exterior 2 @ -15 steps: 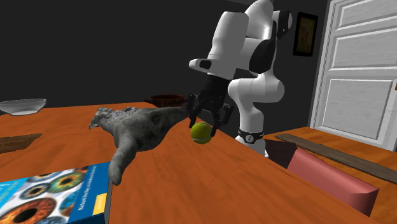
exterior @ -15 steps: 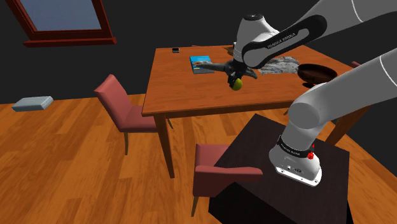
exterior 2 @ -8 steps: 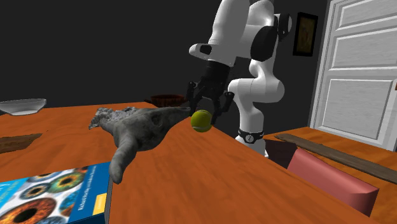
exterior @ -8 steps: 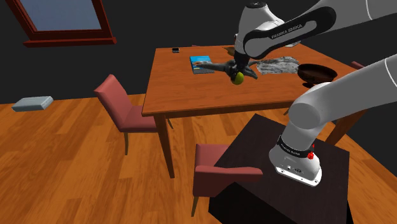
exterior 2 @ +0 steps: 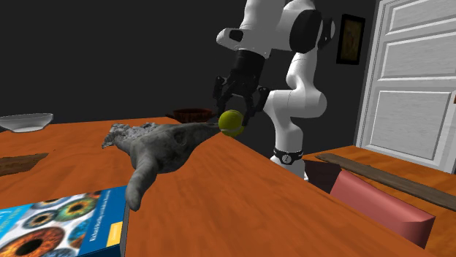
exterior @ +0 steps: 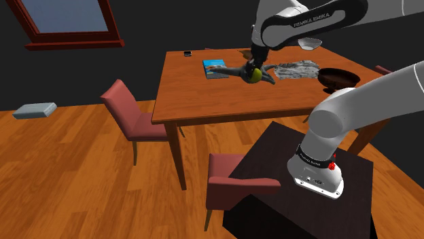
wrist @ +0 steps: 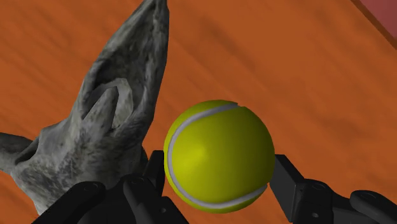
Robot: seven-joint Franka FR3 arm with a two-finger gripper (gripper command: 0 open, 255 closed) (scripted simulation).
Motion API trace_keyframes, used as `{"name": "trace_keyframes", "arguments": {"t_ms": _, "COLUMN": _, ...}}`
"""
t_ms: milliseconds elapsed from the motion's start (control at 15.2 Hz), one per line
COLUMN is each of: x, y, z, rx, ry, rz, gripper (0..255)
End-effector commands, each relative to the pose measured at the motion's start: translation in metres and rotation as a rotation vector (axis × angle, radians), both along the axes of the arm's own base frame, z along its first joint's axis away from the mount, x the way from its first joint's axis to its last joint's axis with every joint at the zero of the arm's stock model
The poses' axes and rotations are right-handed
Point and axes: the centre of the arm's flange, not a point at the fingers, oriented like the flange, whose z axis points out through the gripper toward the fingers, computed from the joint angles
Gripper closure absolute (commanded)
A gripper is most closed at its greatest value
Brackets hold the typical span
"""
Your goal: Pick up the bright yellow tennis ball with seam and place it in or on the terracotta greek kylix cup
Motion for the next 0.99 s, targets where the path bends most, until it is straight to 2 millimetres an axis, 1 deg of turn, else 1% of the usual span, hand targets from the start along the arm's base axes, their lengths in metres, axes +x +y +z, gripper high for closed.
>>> {"name": "trace_keyframes", "arguments": {"t_ms": 0, "x": -0.001, "y": 0.0, "z": 0.01, "rx": 0.0, "ry": 0.0, "rz": 0.0, "gripper": 255}}
{"name": "trace_keyframes", "arguments": {"t_ms": 858, "x": -0.001, "y": 0.0, "z": 0.078, "rx": 0.0, "ry": 0.0, "rz": 0.0, "gripper": 255}}
{"name": "trace_keyframes", "arguments": {"t_ms": 924, "x": -0.001, "y": 0.0, "z": 0.079, "rx": 0.0, "ry": 0.0, "rz": 0.0, "gripper": 255}}
